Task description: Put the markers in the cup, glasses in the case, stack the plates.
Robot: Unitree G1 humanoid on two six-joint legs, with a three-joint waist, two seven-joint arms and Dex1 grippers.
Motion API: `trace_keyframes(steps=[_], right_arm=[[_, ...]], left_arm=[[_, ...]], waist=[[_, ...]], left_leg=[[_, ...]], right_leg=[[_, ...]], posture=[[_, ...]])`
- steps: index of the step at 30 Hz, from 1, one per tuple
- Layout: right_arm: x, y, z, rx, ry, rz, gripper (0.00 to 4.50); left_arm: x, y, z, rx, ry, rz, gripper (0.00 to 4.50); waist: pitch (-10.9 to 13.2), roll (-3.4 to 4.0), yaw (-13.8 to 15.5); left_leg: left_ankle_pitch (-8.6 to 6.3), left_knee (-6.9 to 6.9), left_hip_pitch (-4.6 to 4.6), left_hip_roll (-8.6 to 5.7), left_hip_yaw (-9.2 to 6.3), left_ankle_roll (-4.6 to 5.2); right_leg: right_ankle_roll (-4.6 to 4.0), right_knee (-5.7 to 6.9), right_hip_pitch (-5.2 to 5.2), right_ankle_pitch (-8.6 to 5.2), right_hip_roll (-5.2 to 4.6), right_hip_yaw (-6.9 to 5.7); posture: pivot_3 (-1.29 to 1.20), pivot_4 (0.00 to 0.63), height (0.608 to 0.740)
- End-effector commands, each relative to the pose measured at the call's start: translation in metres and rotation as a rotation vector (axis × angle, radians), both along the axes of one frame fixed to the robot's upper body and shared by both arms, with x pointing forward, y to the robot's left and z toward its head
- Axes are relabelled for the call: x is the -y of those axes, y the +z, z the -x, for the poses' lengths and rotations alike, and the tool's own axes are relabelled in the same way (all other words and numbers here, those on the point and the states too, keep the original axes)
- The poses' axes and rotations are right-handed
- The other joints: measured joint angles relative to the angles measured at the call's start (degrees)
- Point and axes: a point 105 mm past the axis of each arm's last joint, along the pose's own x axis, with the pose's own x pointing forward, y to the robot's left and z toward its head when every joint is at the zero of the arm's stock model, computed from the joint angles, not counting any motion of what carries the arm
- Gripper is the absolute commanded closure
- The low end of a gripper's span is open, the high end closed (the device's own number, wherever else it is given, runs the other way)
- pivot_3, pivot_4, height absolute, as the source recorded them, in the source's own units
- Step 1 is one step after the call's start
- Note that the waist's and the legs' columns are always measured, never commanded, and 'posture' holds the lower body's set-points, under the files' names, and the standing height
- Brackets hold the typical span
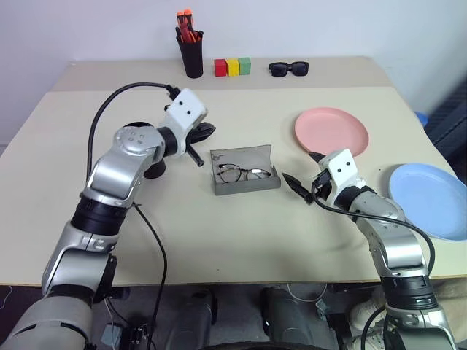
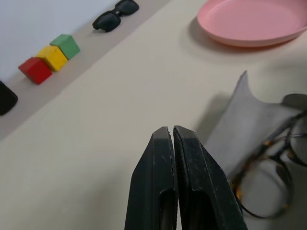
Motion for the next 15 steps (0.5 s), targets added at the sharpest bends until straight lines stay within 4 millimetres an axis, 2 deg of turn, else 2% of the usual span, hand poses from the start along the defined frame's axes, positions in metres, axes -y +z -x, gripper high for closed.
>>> trace_keyframes(steps=[1,8,15], right_arm=[[-0.008,0.015,0.001,0.060,0.018,-0.019,0.00],[-0.011,0.018,-0.001,0.068,0.022,-0.028,0.00],[-0.011,0.020,0.001,0.073,0.011,-0.041,0.00]], left_arm=[[0.015,0.019,-0.015,0.055,-0.010,-0.040,4.40],[0.035,0.015,-0.047,0.075,0.045,-0.157,4.40],[0.033,0.001,-0.069,0.181,0.134,-0.327,4.40]], waist=[[0.01,-0.01,0.02],[0.01,-0.03,-0.24],[0.04,-0.06,-0.12]], left_leg=[[0.00,0.01,-0.01,-0.01,0.00,0.00],[0.00,0.00,-0.02,-0.02,0.03,0.00],[0.00,0.00,-0.02,-0.02,0.03,0.01]], right_leg=[[0.01,-0.01,0.00,0.00,0.00,0.00],[0.09,-0.02,-0.01,0.01,-0.01,0.01],[0.12,-0.01,-0.02,0.02,-0.01,0.01]], posture=[[0.00,0.150,0.740],[0.00,0.150,0.740],[0.00,0.150,0.740]])
